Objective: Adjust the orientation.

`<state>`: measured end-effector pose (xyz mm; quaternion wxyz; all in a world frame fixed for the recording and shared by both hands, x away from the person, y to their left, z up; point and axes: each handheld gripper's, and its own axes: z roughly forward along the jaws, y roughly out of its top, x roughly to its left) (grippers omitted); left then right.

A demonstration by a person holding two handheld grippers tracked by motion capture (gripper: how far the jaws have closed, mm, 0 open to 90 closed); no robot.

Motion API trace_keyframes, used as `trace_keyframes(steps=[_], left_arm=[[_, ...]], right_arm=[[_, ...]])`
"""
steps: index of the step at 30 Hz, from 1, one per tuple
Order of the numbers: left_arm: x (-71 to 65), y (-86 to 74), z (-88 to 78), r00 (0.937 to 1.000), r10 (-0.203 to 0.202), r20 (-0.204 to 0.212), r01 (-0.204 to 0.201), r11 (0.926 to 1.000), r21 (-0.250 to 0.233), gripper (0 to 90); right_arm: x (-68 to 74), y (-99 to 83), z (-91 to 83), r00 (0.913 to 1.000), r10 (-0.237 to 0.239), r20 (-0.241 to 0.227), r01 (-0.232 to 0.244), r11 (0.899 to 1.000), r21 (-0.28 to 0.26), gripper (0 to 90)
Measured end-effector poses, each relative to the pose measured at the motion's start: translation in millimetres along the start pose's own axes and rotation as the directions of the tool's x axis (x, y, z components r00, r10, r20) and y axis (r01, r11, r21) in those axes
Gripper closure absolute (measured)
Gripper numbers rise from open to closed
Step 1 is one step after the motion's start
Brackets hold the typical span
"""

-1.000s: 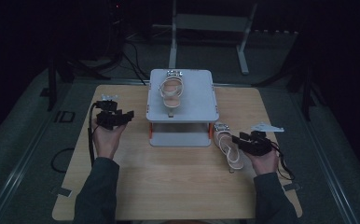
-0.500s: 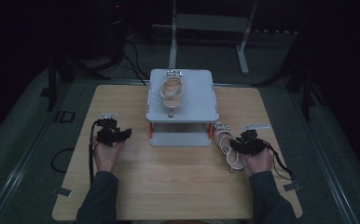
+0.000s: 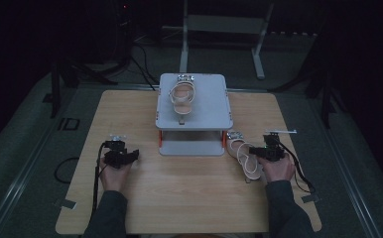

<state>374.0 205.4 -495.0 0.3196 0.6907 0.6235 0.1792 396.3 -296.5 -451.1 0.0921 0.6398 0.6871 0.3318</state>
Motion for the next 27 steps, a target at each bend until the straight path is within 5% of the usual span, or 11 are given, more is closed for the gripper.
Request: trace_keyframes(steps=[3, 14, 23, 27], left_arm=[[-0.4, -0.5, 0.2, 0.9998, 0.017, -0.006, -0.017, 0.9998, -0.004, 48.4], [-3.3, -6.1, 0.9, 0.9989, 0.04, -0.025, -0.041, 0.9984, -0.039, 48.5], [-2.4, -10.0, 0.7, 0.9991, 0.038, -0.017, -0.039, 0.9972, -0.065, 48.0], [-1.1, -10.2, 1.1, 0.9993, 0.035, -0.01, -0.036, 0.9967, -0.072, 48.0]], right_arm=[[-6.7, 0.7, 1.4, 0.9981, 0.058, -0.022, -0.059, 0.998, -0.031, 82.6], [-6.1, 18.0, 9.0, 0.9899, 0.14, 0.023, -0.136, 0.984, -0.111, 82.3], [-1.7, 16.5, 13.5, 0.9967, 0.076, 0.031, -0.074, 0.996, -0.053, 76.4], [4.3, 25.5, 15.1, 0.9982, 0.01, 0.059, -0.012, 0.999, 0.038, 69.4]])
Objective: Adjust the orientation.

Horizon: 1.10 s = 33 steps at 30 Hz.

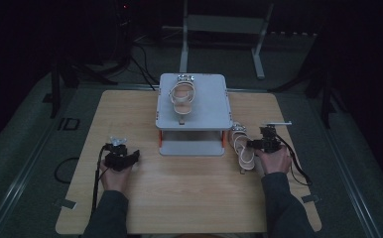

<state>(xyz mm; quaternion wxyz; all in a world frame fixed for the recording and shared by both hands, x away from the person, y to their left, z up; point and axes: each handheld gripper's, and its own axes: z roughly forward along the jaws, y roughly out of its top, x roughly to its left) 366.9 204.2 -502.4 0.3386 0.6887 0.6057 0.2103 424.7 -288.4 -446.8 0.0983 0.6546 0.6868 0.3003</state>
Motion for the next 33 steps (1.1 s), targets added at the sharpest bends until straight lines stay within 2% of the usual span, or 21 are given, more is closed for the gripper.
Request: trace_keyframes(steps=[1, 3, 8, 13, 18, 21, 26, 33], left_arm=[[0.2, 0.0, 0.0, 1.0, -0.003, 0.002, 0.003, 1.0, 0.0, 48.0], [-0.2, -0.2, 0.1, 1.0, -0.001, 0.0, 0.001, 1.0, -0.003, 47.8], [0.6, -0.7, 0.0, 0.9999, -0.008, 0.008, 0.009, 0.9999, -0.008, 47.7], [1.0, -0.8, 0.1, 0.9999, -0.008, 0.009, 0.009, 0.9999, -0.008, 47.7], [0.1, -1.2, 0.5, 1.0, -0.008, 0.004, 0.008, 0.9999, -0.014, 47.7], [0.5, -1.4, 0.4, 0.9999, -0.007, 0.007, 0.007, 0.9999, -0.015, 47.6], [0.6, -1.8, 0.4, 0.9999, -0.009, 0.009, 0.009, 0.9998, -0.018, 47.6], [0.9, -2.8, 0.2, 0.9999, -0.007, 0.009, 0.007, 0.9997, -0.022, 47.6]], right_arm=[[0.0, 0.0, 0.0, 1.0, 0.0, 0.0, 0.0, 1.0, 0.0, 69.4], [1.0, 3.2, 0.8, 0.9998, -0.009, 0.015, 0.009, 0.999, 0.035, 70.8], [-1.6, 6.2, 2.1, 0.9995, 0.012, 0.028, -0.015, 0.995, 0.097, 76.5], [-2.2, 8.4, 3.1, 0.9992, 0.035, 0.017, -0.037, 0.993, 0.113, 78.0], [-4.3, 10.5, 3.2, 0.9969, 0.078, 0.006, -0.078, 0.988, 0.131, 80.1], [-5.5, 10.7, 2.5, 0.9944, 0.106, 0.0, -0.105, 0.985, 0.137, 82.0], [-8.2, 7.1, 1.4, 0.988, 0.154, -0.019, -0.151, 0.982, 0.112, 82.7], [-13.0, 6.8, -5.6, 0.9835, 0.179, -0.024, -0.178, 0.982, 0.062, 82.6]])
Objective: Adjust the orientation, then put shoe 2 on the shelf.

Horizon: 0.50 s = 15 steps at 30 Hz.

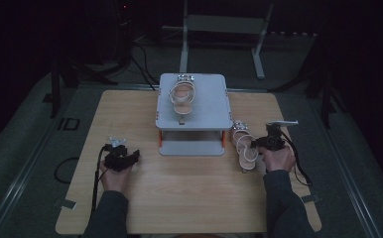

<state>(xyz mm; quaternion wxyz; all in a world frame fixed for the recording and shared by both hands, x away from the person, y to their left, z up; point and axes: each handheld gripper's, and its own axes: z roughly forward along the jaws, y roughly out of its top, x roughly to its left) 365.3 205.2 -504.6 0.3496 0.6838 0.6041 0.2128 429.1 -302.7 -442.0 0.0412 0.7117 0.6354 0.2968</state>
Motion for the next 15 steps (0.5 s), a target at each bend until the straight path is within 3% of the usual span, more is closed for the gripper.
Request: trace_keyframes(steps=[15], left_arm=[[-3.1, -1.4, 0.7, 0.9996, 0.022, -0.02, -0.022, 0.9997, -0.008, 47.6]], right_arm=[[0.5, 14.7, -19.8, 0.999, 0.029, -0.034, -0.03, 0.999, -0.035, 82.4]])
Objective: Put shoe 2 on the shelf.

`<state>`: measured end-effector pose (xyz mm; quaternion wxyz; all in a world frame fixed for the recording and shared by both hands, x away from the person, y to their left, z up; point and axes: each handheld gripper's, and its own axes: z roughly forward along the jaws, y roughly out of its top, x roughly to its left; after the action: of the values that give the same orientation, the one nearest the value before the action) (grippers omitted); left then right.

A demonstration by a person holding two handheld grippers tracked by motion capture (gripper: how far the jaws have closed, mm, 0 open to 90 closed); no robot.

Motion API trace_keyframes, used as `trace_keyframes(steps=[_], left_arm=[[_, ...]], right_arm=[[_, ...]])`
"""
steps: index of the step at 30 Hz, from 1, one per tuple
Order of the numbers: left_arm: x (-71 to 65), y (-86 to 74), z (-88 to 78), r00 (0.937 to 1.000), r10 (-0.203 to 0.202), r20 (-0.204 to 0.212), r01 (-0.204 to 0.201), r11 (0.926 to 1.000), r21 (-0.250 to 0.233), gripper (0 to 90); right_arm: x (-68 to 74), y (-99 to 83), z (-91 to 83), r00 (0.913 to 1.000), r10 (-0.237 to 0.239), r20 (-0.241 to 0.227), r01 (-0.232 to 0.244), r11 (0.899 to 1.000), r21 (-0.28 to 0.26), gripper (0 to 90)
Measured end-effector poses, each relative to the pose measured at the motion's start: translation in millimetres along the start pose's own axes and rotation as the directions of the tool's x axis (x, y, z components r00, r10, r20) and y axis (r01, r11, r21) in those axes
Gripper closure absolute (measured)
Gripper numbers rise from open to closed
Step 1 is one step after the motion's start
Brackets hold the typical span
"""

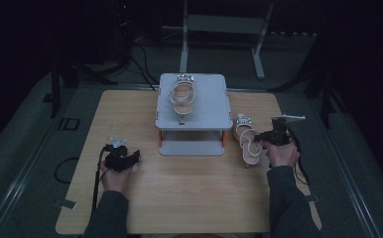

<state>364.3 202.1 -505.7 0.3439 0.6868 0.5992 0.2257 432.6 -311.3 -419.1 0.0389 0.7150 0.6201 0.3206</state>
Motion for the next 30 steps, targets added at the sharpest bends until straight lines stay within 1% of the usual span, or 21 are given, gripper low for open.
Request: trace_keyframes(steps=[4, 5, 7, 8, 9, 14, 18, 23, 25, 27, 28, 29, 30], left_arm=[[-2.7, -0.4, 0.6, 0.9997, 0.019, -0.014, -0.019, 0.9998, 0.0, 46.6], [-3.0, -0.5, 0.7, 0.9996, 0.023, -0.018, -0.023, 0.9997, -0.001, 46.5], [-3.2, -0.7, 0.7, 0.9995, 0.024, -0.018, -0.025, 0.9997, -0.002, 46.4], [-3.2, -0.8, 0.7, 0.9995, 0.025, -0.019, -0.025, 0.9997, -0.003, 46.4], [-3.3, -0.8, 0.8, 0.9995, 0.025, -0.018, -0.026, 0.9997, -0.003, 46.4], [-3.4, -0.7, 1.1, 0.9995, 0.024, -0.019, -0.024, 0.9997, -0.005, 46.4], [-4.1, -0.8, 1.3, 0.9994, 0.028, -0.022, -0.028, 0.9996, -0.004, 46.1], [-6.0, -0.8, 1.8, 0.9987, 0.038, -0.034, -0.038, 0.9993, -0.003, 45.6], [-6.6, -0.7, 2.2, 0.9985, 0.042, -0.036, -0.042, 0.9991, -0.003, 45.4], [-7.2, -0.7, 2.4, 0.998, 0.047, -0.042, -0.047, 0.9989, -0.002, 45.3], [-7.6, -0.7, 2.5, 0.9978, 0.05, -0.044, -0.05, 0.9988, -0.002, 45.2], [-8.0, -0.7, 2.6, 0.9977, 0.051, -0.044, -0.051, 0.9987, -0.001, 45.2], [-8.2, -0.7, 2.6, 0.9976, 0.053, -0.045, -0.053, 0.9986, 0.0, 45.2]], right_arm=[[4.5, 6.9, -7.3, 1.0, -0.002, -0.006, 0.002, 1.0, -0.016, 82.4], [7.9, 11.3, -11.1, 0.9999, -0.002, -0.012, 0.002, 1.0, -0.023, 82.4], [9.2, 12.7, -12.5, 0.9999, -0.003, -0.014, 0.003, 1.0, -0.026, 82.4], [13.2, 16.8, -16.3, 0.9998, -0.005, -0.018, 0.004, 1.0, -0.031, 82.4], [13.2, 16.8, -16.3, 0.9998, -0.005, -0.018, 0.004, 1.0, -0.031, 82.4], [25.0, 28.0, -27.2, 0.9995, -0.018, -0.025, 0.016, 0.998, -0.054, 82.4], [31.7, 34.6, -33.4, 0.9993, -0.031, -0.023, 0.029, 0.998, -0.063, 82.4], [36.9, 42.7, -40.8, 0.9991, -0.022, -0.037, 0.02, 0.997, -0.069, 82.4], [43.1, 49.2, -47.9, 0.9987, -0.027, -0.043, 0.024, 0.997, -0.077, 82.4], [45.4, 51.4, -50.5, 0.9985, -0.031, -0.045, 0.027, 0.996, -0.081, 82.4], [50.9, 55.8, -56.2, 0.9982, -0.035, -0.049, 0.03, 0.996, -0.088, 82.4], [50.9, 55.8, -56.2, 0.9982, -0.035, -0.049, 0.03, 0.996, -0.088, 82.4], [54.0, 58.0, -59.1, 0.998, -0.039, -0.049, 0.035, 0.995, -0.091, 82.4]])
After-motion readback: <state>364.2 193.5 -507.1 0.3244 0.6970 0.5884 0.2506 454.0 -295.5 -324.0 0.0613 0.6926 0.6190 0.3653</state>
